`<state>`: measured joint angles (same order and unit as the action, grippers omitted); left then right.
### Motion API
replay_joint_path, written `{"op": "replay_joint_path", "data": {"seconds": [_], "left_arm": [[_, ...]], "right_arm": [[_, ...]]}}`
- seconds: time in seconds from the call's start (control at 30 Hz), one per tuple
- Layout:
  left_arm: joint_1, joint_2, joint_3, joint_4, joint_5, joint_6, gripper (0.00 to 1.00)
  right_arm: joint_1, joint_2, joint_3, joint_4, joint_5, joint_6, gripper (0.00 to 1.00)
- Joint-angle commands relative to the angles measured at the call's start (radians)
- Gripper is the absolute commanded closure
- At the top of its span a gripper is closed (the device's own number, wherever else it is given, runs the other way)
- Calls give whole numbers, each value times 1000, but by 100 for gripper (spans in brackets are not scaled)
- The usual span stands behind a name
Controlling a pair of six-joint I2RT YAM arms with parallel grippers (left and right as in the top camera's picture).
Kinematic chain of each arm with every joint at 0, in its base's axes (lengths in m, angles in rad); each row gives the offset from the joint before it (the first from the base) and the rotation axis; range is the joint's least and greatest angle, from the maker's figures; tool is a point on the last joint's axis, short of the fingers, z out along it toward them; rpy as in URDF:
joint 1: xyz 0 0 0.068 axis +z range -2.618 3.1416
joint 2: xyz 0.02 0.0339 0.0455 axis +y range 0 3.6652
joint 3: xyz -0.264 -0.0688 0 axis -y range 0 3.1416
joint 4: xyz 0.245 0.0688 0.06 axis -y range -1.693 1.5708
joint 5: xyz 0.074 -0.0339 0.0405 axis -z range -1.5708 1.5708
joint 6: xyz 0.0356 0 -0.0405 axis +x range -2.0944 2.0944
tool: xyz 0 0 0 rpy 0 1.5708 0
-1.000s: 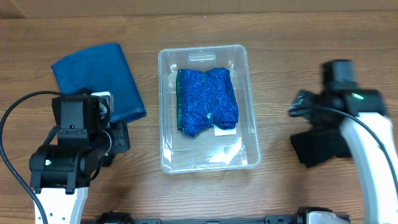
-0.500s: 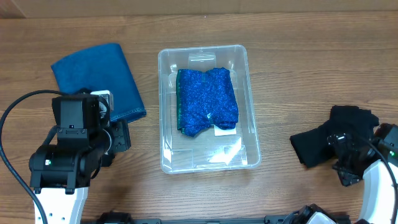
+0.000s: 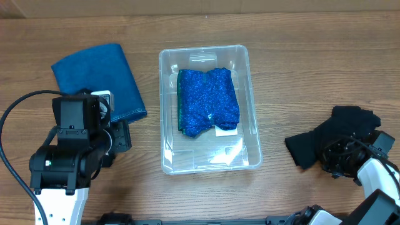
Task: Pack container
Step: 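Grasp the black cloth on the right with the right gripper, then place the black cloth in the bin's lower half, release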
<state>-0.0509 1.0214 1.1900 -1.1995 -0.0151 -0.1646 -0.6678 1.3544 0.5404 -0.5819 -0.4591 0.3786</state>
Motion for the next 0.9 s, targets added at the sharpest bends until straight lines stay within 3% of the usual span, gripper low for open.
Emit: {"op": "replay_joint_path", "data": {"seconds": [0.0,0.17,0.3,0.37,0.5,0.57,0.67,0.87], "left_arm": [[-2,0,21,3,5,4,39],[-2,0,21,12,5,4,39],[-2,0,21,16,5,4,39],[-2,0,21,15,5,4,39],[-2,0,21,15,5,4,39],[-2,0,21,15,5,4,39],[-2,0,21,15,5,4,39],[-2,0,21,14,5,4,40]], "right_arm": [[1,-126,134,-108,-121,-135,96],[65,-266,471,-310,-195,-272,96],[379,-249,733,-383,-124,-444,96],[593,-201,823,-409,-95,-601,96],[1052,-30,870,-506,52,-965,96],[1206,51,870,-552,118,-1154,96],[1356,164,870,-581,138,-1316,96],[1380,287,869,-666,168,-1352,96]]}}
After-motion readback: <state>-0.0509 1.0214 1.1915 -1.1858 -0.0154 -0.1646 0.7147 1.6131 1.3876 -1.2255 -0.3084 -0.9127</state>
